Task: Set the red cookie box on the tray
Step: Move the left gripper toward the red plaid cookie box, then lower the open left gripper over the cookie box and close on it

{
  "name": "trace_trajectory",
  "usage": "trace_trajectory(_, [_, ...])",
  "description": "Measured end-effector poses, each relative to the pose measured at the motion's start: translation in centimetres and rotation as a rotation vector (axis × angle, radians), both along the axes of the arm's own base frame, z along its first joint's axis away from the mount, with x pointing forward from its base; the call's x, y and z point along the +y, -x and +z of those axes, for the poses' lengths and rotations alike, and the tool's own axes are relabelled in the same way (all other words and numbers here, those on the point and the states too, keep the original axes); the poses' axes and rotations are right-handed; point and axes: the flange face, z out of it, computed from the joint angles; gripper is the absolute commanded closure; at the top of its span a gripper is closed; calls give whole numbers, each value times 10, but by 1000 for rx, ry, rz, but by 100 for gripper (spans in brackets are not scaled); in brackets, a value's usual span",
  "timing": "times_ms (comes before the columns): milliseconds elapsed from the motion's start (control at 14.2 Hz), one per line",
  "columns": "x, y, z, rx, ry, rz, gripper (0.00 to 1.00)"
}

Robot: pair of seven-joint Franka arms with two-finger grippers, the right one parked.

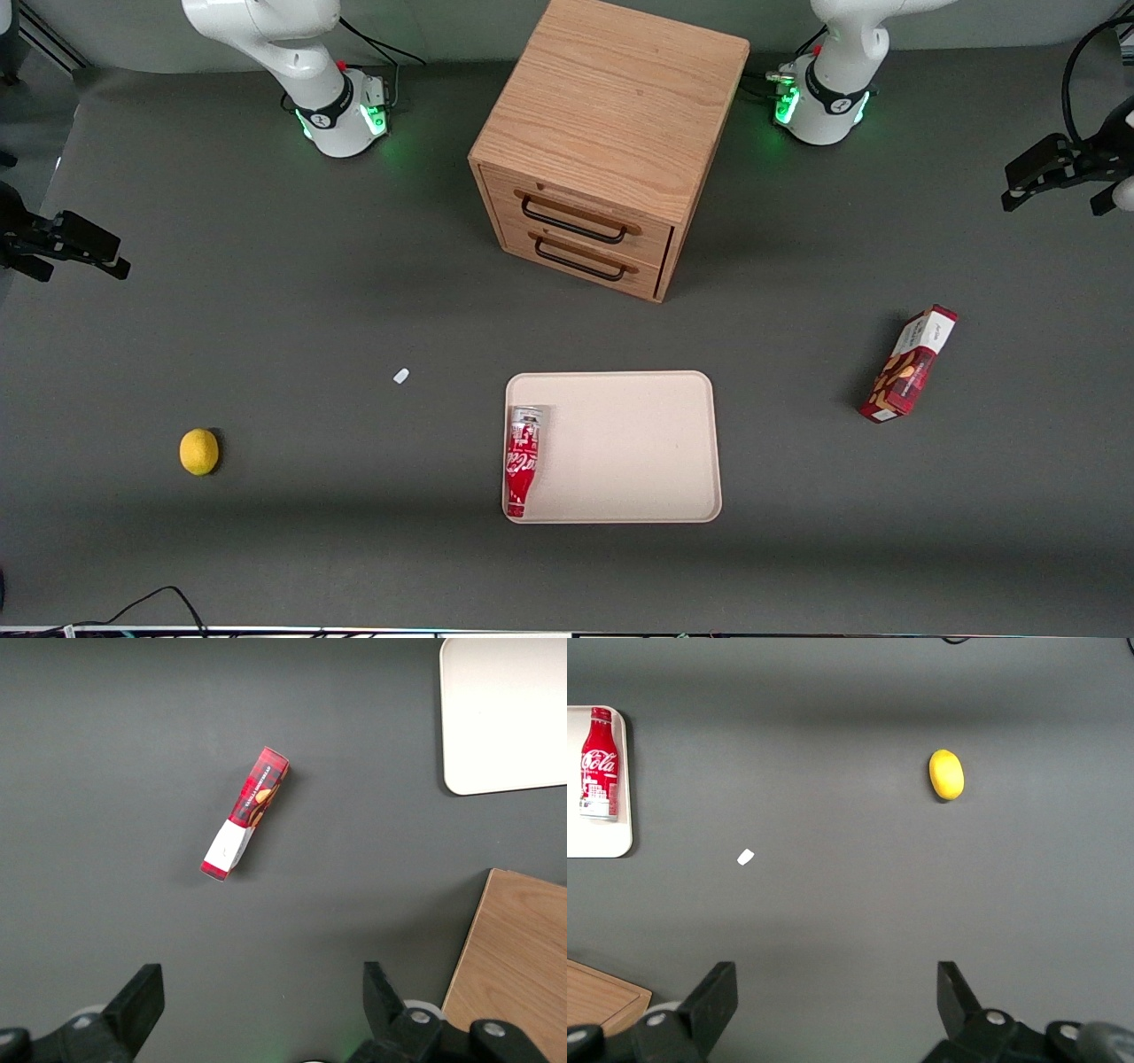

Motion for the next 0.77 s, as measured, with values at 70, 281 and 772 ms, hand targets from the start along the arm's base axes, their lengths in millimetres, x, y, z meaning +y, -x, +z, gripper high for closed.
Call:
trace_trajectory(70, [1, -8, -10, 5, 1, -13, 0])
trace_trajectory(281, [8, -37, -53, 35, -14, -139, 0])
trace_trajectory(772, [39, -89, -190, 93, -75, -212, 0])
